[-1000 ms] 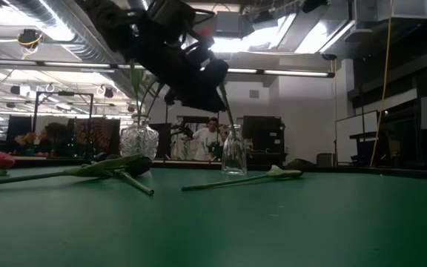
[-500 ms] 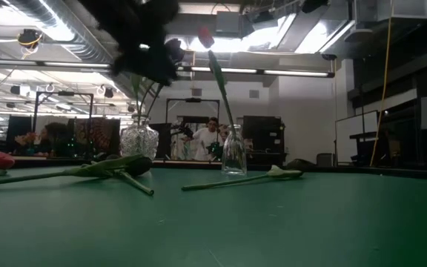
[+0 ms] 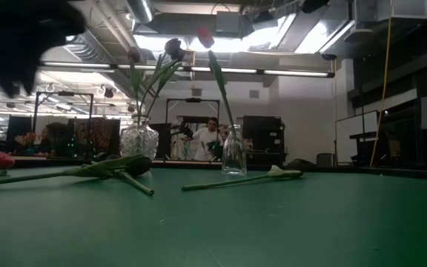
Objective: Sort flowers into vase by color
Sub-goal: Put the red tulip into the top right transparent vase
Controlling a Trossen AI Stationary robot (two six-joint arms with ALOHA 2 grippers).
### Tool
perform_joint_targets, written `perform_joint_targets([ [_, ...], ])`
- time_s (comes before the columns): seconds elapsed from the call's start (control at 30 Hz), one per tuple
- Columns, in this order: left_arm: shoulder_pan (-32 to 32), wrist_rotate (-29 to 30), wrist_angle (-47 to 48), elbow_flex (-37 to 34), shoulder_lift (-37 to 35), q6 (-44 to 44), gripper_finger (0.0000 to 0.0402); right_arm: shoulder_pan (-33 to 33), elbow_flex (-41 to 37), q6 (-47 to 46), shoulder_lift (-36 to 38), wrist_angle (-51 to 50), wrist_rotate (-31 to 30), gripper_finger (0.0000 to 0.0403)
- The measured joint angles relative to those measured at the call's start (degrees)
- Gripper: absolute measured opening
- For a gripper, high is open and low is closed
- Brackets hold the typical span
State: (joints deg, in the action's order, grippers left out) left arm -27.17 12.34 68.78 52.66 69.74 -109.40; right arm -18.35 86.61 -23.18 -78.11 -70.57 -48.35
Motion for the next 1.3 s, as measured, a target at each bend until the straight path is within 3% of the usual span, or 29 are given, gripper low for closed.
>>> perform_joint_targets([
  [0.2,-5.1,-1.4,0.7,0.0,0.5,-10.8,0.0119,0.0,0.0,-0.8,0.0,0.1,0.0,0.0209],
  [0.33,-7.6,-4.6,2.8,0.0,2.8,-14.2,0.0119,0.0,0.0,-1.0,0.0,0.2,1.0,0.0209],
  [0.57,-10.7,-5.0,2.0,0.0,7.6,-19.0,0.0119,0.0,0.0,-1.2,0.0,0.2,2.0,0.0209],
  [0.93,-11.9,-5.5,-1.6,-0.1,13.7,-18.6,0.0119,0.0,0.0,-1.2,0.0,0.2,2.5,0.0209],
  [1.3,-12.4,-7.8,-11.6,-7.0,13.9,-21.3,0.0119,0.0,0.0,-1.2,0.0,0.2,3.0,0.0209],
])
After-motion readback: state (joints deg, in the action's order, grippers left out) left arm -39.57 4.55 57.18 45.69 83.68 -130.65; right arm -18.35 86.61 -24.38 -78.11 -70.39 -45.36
